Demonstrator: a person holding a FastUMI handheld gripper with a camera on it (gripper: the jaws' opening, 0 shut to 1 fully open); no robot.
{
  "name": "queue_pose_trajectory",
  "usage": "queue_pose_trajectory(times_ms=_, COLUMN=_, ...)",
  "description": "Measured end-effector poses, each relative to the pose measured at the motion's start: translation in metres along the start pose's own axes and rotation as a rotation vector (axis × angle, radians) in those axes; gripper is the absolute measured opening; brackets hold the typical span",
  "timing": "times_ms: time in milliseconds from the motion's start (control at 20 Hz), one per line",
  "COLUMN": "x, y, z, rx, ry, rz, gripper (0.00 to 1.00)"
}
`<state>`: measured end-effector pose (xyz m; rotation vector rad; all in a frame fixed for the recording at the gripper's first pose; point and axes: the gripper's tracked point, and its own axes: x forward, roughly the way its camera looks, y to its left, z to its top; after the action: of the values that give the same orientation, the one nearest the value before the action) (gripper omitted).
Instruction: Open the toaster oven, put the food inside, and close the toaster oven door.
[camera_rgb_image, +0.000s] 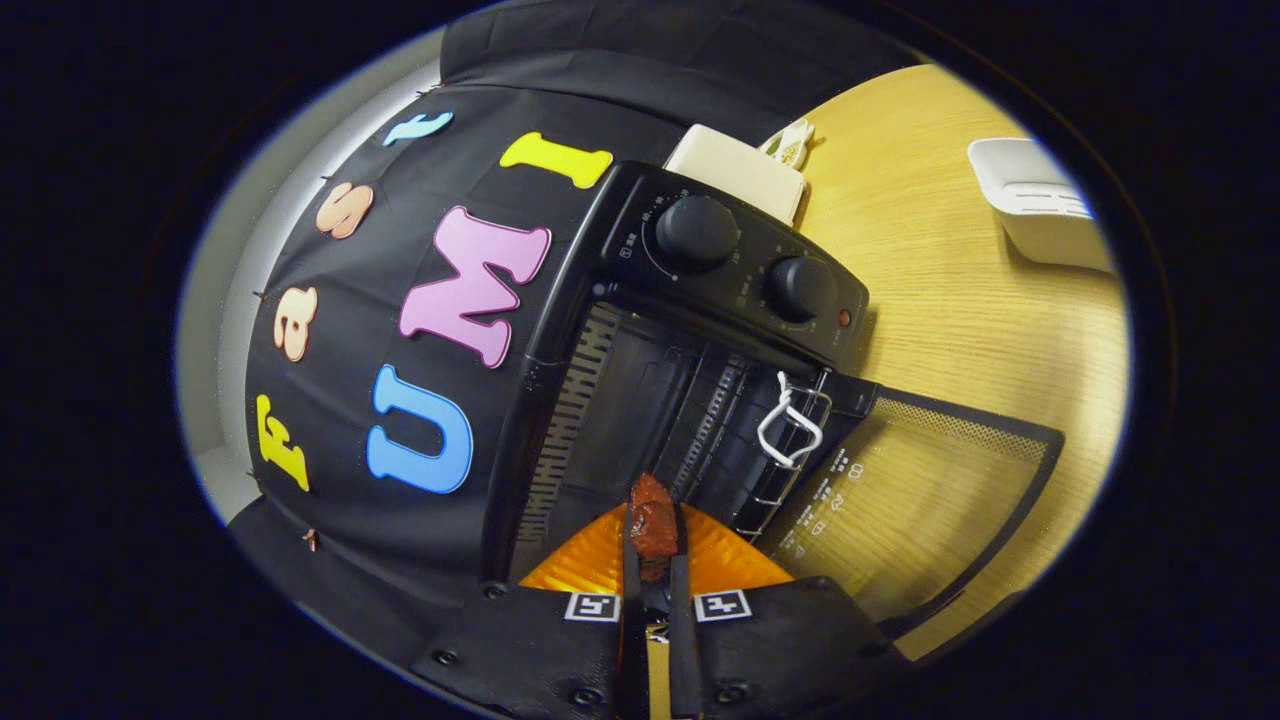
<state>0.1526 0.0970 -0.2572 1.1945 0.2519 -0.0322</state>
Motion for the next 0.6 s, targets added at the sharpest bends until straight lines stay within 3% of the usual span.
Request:
queue_pose_trajectory(times_ms=450, x=0.023, y=-0.011, z=-0.020, rx=0.012, ry=0.032, rz=-0.074, gripper=0.12)
queue_pose_trajectory(times_ms=600, x=0.021, y=-0.004, z=-0.020, rx=-0.054, ry=0.047, rz=-0.082, gripper=0.16)
